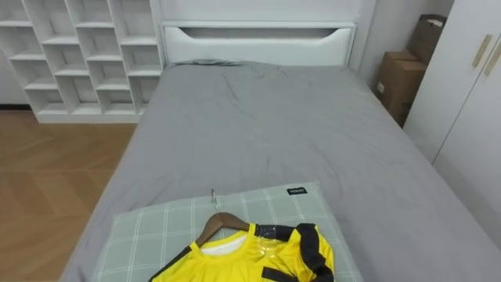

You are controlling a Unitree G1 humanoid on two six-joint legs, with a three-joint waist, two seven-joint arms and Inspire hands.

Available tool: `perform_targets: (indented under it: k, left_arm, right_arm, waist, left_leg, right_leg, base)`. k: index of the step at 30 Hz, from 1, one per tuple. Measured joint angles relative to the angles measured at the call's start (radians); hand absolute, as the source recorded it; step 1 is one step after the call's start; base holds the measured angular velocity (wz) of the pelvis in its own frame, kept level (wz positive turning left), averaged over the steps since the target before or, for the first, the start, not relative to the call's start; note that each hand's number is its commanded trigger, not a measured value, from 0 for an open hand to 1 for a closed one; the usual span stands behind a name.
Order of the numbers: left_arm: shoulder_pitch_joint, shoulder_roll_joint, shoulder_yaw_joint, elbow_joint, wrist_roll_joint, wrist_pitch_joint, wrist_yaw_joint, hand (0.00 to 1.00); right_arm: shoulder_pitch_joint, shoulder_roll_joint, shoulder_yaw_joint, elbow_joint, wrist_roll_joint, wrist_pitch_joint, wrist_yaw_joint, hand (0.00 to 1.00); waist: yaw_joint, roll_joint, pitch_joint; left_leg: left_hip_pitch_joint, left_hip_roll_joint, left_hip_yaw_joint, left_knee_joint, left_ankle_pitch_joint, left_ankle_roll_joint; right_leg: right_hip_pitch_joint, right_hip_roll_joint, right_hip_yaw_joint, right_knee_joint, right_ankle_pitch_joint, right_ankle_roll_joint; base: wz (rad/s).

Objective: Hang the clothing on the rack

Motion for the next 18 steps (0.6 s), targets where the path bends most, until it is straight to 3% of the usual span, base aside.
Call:
perform_targets:
  k: [8, 13, 18]
  left_arm:
    - [-0.012, 0.020, 0.054, -0.096, 0.190, 0.003, 0.178, 0.00]
    - [-0.034, 0.025, 0.053, -0.122, 0.278, 0.000, 0.293, 0.00]
    - [-0.043, 0.025, 0.024, -0.124, 0.340, 0.000, 0.345, 0.00]
  right_arm:
    - [0.011, -0.002, 0.000, 0.000, 0.041, 0.000, -0.034, 0.00]
    - [0.003, -0.011, 0.000, 0.001, 0.032, -0.002, -0.034, 0.00]
    - [0.002, -0.013, 0.000, 0.002, 0.034, -0.004, -0.033, 0.00]
  waist:
    - [-0.004, -0.002, -0.0054]
    - [-0.019, 0.001, -0.0072]
    - [-0.030, 0.008, -0.0083]
  left_leg:
    - [0.003, -0.001, 0.001, 0.000, 0.001, -0.001]
    - [0.004, -0.002, 0.000, -0.008, 0.001, -0.001]
    - [0.005, -0.001, 0.001, -0.011, 0.001, -0.001]
  right_leg:
    - [0.002, 0.001, 0.009, -0.013, -0.006, -0.006]
    - [0.001, 0.001, 0.009, -0.014, -0.006, -0.007]
    - [0.003, 0.002, 0.012, -0.012, -0.005, -0.007]
  base:
    - [0.00]
    - [0.00]
    - [0.00]
